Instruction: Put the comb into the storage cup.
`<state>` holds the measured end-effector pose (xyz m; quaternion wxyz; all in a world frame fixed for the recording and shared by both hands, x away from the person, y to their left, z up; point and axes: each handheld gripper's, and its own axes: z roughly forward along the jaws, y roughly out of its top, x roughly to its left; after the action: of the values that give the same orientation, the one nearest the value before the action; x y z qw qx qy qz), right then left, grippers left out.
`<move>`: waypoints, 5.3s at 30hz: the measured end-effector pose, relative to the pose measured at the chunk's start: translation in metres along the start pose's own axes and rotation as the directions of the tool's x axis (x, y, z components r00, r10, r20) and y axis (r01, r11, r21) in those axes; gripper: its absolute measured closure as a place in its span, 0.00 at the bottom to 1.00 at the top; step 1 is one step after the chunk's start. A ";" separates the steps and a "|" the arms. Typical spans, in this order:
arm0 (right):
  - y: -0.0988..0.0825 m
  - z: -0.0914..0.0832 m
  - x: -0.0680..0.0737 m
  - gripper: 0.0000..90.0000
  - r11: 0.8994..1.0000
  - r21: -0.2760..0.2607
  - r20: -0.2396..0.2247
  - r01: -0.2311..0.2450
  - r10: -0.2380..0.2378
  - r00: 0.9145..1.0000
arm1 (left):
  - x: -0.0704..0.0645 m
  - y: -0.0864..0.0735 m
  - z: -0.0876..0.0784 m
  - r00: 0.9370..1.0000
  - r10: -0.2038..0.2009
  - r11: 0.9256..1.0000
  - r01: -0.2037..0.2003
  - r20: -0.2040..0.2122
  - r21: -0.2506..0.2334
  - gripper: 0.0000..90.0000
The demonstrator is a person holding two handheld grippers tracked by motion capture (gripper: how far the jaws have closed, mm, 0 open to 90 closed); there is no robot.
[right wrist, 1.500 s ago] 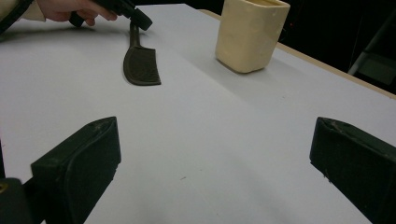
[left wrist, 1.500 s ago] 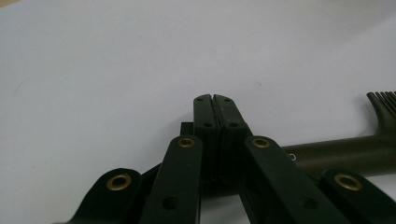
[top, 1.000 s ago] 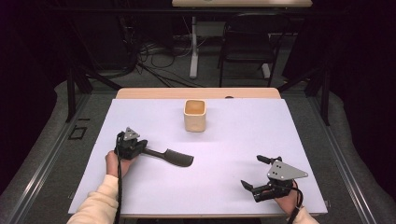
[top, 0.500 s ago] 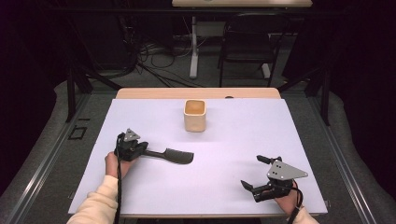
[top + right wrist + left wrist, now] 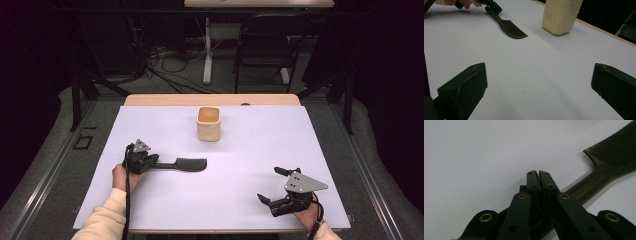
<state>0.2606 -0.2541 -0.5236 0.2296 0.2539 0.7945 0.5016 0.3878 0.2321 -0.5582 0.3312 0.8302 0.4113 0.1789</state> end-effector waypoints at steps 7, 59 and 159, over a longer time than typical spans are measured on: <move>0.000 0.000 0.000 0.00 1.000 0.001 0.001 0.000 0.000 1.000 | -0.001 -0.001 0.000 1.000 -0.008 1.000 0.007 0.011 0.023 0.98; 0.000 0.002 0.002 0.00 1.000 0.016 -0.008 0.012 -0.012 1.000 | -0.018 0.001 -0.008 0.994 -0.025 0.996 0.016 0.109 0.090 0.96; -0.001 0.005 0.002 0.00 0.999 0.030 -0.023 0.011 -0.010 1.000 | -0.050 0.048 -0.004 0.970 0.231 0.929 -0.241 0.072 0.280 0.06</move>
<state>0.2619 -0.2501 -0.5268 0.2193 0.2472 0.8059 0.4912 0.3824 0.1723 -0.5233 0.1911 0.9159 0.3238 0.1403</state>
